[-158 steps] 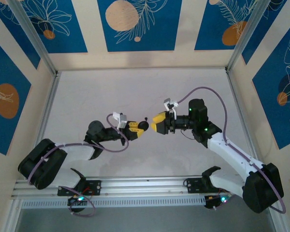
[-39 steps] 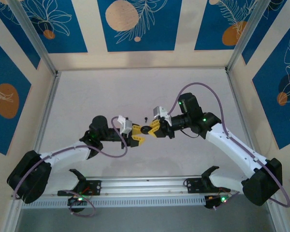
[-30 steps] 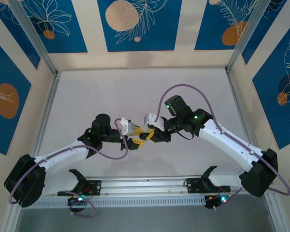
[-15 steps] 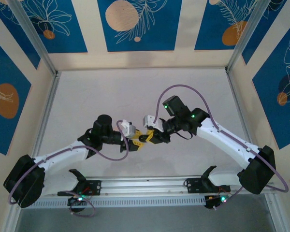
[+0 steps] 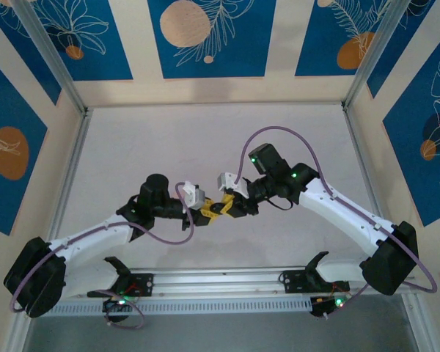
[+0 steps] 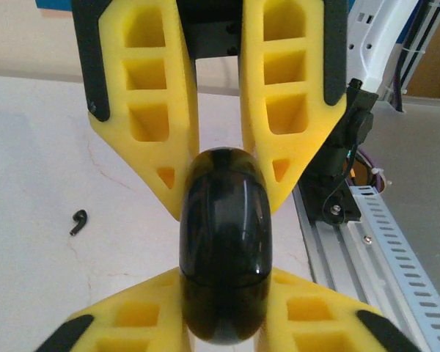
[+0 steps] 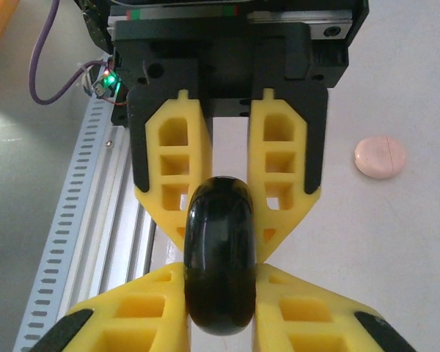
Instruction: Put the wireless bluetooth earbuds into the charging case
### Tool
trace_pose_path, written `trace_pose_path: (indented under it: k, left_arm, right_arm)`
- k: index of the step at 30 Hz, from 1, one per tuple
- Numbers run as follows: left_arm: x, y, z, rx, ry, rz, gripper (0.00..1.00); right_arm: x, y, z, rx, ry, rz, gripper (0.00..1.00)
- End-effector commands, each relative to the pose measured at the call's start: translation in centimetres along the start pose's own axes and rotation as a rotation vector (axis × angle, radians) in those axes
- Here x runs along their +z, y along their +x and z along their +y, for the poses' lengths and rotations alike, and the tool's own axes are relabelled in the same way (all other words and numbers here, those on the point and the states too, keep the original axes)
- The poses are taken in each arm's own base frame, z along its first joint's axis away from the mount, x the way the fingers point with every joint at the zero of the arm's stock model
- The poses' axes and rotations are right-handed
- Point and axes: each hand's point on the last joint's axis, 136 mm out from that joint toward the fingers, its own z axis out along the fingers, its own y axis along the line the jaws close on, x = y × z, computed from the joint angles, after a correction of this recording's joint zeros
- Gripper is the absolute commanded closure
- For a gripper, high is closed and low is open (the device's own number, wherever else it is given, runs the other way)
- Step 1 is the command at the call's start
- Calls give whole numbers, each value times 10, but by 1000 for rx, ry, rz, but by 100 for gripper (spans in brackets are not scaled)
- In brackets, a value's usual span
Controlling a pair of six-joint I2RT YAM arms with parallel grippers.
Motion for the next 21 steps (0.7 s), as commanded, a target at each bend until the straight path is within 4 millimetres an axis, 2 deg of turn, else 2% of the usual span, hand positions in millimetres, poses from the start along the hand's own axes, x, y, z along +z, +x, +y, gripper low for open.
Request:
trace_pose_path:
  k: [1,10,21]
  left_arm:
    - [-2,-17,-7,47,19,-47,72]
    - [-2,-22,-7,44,19,-65,65]
    - [-2,-27,-6,36,18,-82,67]
  right_arm:
    - [-6,-11,0,-21,2,-50,82]
    - [-8,-7,0,-15,10,-41,84]
    - [-7,-4,2,-6,0,-37,84]
